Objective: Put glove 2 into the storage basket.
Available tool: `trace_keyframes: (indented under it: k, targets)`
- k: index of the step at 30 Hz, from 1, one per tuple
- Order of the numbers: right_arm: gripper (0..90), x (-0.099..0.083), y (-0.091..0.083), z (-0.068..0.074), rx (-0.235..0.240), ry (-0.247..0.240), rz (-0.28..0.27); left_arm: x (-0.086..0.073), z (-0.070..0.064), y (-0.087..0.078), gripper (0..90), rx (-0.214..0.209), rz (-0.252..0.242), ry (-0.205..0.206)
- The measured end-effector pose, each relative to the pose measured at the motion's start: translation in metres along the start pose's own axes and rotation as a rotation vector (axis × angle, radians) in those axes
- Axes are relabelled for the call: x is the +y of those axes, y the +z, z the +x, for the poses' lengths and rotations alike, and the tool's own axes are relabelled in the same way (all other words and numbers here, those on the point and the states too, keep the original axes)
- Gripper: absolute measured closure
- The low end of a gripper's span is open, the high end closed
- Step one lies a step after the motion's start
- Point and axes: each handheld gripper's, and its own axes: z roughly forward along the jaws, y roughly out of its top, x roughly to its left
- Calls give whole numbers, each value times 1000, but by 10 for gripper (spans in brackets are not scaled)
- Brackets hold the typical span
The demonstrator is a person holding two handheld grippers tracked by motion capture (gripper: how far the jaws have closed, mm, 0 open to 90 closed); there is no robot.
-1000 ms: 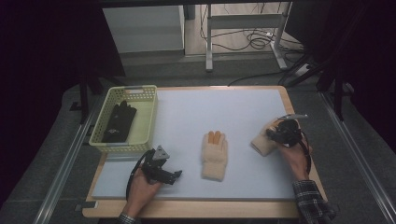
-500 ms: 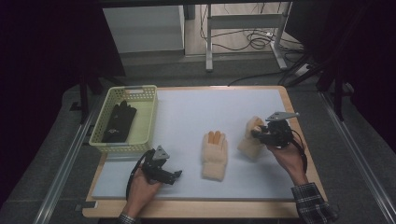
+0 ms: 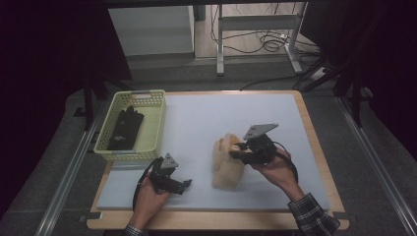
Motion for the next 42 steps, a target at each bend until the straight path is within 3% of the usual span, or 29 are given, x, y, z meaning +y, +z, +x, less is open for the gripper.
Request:
trace_keyframes:
  k: [9,13,19,25,31,35,39,42]
  targets:
    - [585,-10,51,10,50,-38,67,0,0,0,10,1,-1,-1]
    - [531,-20,64,13,5,-62,92,0,0,0,10,1,1,1]
    - [431,-23,59,11,4,-30,73,0,0,0,10,0,1,2]
    - [430,-25,40,0,-30,1,30,0,0,0,10,0,1,1]
    - [586,-41,25,-11,-61,49,22,0,0,0,10,0,1,1]
    - [734,-53,22,-9,-73,38,41,0,0,0,11,-1,1,-2]
    - [850,-67,20,-4,-45,50,37,0,0,0,10,0,2,-1]
    - [883,-78,21,0,-19,64,31,0,0,0,11,0,2,-1]
